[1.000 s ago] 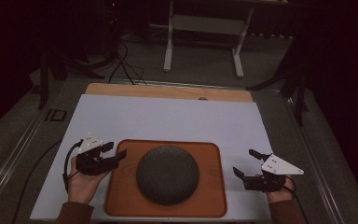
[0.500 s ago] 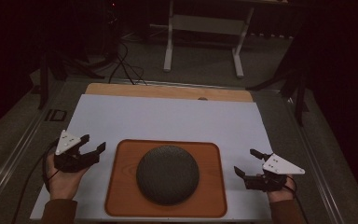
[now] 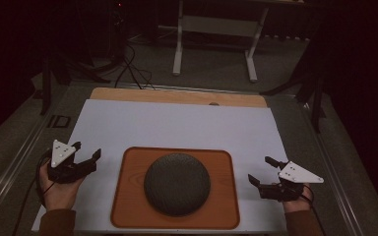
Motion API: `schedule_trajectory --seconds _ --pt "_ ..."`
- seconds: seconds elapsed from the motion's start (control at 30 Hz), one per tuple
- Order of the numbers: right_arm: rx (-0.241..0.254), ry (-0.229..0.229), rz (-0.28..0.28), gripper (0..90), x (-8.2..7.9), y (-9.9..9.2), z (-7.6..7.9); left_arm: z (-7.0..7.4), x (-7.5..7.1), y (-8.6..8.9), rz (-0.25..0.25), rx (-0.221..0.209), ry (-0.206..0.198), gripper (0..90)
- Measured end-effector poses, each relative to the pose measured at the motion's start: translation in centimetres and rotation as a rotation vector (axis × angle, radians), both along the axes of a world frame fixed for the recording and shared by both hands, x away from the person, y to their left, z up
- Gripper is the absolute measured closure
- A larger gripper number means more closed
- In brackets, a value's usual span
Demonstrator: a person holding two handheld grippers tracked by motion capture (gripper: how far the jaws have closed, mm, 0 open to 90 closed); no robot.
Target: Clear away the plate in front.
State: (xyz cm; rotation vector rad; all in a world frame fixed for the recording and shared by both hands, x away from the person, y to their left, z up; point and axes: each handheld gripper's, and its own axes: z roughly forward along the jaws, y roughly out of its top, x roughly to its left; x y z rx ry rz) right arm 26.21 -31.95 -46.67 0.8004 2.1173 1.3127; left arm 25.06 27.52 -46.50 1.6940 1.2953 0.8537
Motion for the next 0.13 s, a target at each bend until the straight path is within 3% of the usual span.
schedule_trajectory --seconds 0.13 --pt "0.002 -0.002 0.000 13.5 0.08 0.03 -0.01 -0.11 -0.16 -0.24 -0.016 0.002 0.015 28.8"
